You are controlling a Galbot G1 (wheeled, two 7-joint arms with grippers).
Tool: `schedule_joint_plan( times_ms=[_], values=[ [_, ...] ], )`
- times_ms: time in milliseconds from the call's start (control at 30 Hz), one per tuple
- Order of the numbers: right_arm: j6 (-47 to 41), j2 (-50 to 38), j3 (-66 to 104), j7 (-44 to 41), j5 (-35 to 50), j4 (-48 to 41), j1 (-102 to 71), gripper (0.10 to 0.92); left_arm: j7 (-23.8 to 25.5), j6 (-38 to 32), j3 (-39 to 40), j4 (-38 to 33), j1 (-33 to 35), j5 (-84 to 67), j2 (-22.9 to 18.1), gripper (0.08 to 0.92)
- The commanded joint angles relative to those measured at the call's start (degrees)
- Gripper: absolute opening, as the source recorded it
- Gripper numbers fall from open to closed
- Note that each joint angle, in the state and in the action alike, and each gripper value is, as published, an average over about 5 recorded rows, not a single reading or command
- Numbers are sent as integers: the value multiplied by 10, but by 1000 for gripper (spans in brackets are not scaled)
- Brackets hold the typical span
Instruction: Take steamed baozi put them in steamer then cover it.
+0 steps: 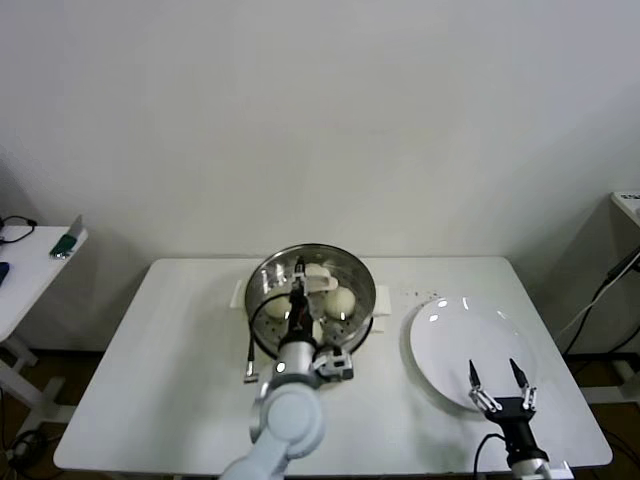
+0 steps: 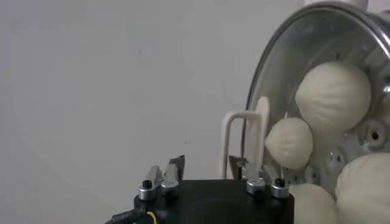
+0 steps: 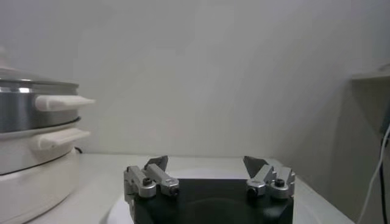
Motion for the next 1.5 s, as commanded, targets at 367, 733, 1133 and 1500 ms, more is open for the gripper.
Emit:
schedule_joint_plan(
  times_ms=[367,733,1133,1500],
  values=[
    [-9,-2,-15,35,30,23,-3,823,-125,-106,-102,-174,87,-465,109,802],
    [19,-8,-6,60,20,24,-2,823,-154,-269,-423,-180,211,-859,155,823],
    [25,-8,-17,65,19,3,4,823,-157,-432,-494,-45,350,-1044,131,823],
    [31,-11,-23,71,20,-22,6,823,-156,-478,-434,-4,351,-1023,93,823]
  ],
)
